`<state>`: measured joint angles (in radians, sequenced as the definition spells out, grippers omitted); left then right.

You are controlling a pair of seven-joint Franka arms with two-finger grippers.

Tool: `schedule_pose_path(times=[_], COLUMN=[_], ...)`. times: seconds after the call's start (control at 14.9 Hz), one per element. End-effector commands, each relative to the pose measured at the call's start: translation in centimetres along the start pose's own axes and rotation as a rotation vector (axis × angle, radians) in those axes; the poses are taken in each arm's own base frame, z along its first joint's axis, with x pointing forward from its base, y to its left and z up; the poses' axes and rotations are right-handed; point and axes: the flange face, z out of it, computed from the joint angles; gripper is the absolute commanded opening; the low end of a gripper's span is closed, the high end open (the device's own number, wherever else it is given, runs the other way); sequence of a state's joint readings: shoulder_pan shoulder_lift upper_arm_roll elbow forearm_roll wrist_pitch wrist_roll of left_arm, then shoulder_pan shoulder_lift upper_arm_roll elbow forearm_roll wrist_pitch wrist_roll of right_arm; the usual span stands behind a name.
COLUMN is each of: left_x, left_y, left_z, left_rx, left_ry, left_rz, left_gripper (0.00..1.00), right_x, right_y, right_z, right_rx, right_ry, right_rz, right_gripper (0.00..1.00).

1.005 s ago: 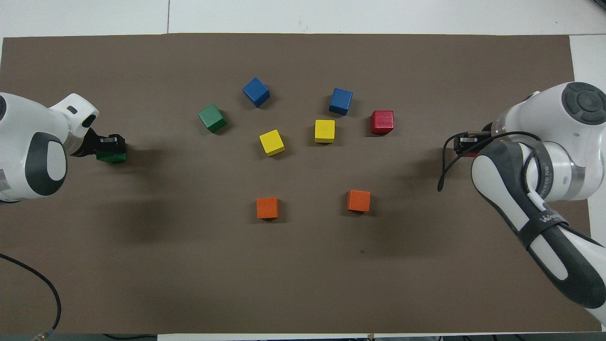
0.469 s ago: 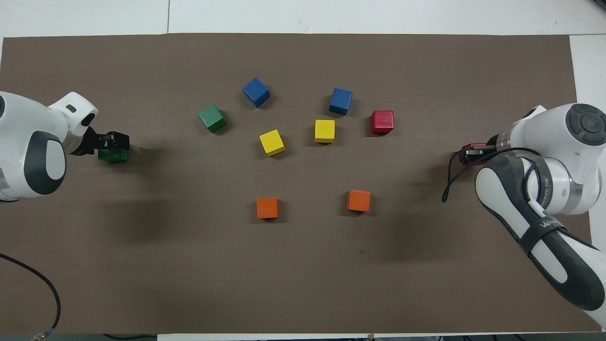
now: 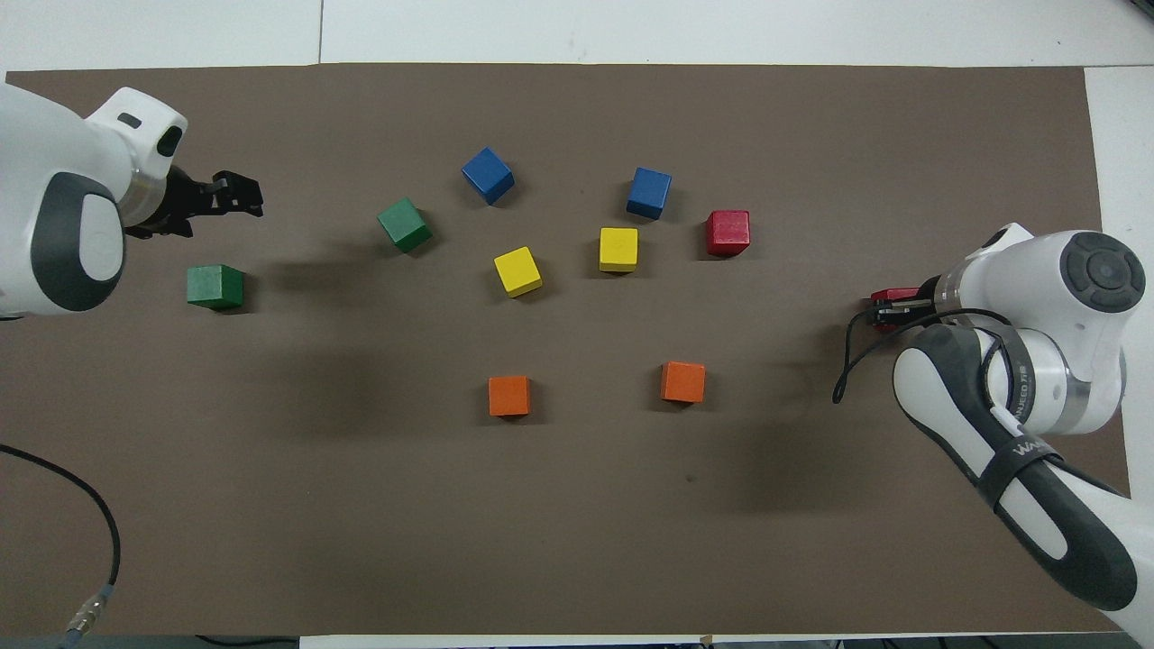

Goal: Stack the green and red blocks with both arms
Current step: 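Grasp the other green block with the left gripper while the right gripper places red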

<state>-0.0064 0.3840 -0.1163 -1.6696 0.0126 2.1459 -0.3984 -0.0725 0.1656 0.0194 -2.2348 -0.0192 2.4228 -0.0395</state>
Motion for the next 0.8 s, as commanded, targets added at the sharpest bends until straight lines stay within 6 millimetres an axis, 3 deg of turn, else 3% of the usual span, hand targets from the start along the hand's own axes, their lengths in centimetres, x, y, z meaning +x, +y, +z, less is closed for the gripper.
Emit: schedule_pose_path(times=[0.0,0.2,0.4,0.47,0.54,0.74], left_x=[-0.3,-1.9,-1.9,-2.1,-2.5,-3.1], left_y=[5.1,11.7,13.2,13.3,14.0,13.6], left_z=[0.6,2.3,3.3,3.4,3.6,4.9], left_rx=[-0.008,-0.008,-0.005,0.012,0.021,0.048], left_ry=[-0.010,-0.016,-0.004,0.010,0.027,0.046], left_rz=[-0.099,-0.177,-0.206,-0.212,-0.228,-0.218], left_gripper=[1.00,1.00,1.00,1.00,1.00,1.00], right_x=[-1.3,-1.7,-1.7,-1.5,-1.5,-0.8], right_y=[0.5,0.7,0.5,0.3,0.1,0.5], right_z=[-0.4,0.0,-0.1,-0.2,-0.4,-1.2], right_rx=[-0.001,-0.002,-0.002,-0.002,-0.002,-0.002], right_ry=[0.022,0.030,0.031,0.034,0.031,0.042], right_rz=[-0.048,-0.073,-0.076,-0.076,-0.070,-0.055], right_gripper=[0.00,0.00,0.00,0.57,1.00,1.00])
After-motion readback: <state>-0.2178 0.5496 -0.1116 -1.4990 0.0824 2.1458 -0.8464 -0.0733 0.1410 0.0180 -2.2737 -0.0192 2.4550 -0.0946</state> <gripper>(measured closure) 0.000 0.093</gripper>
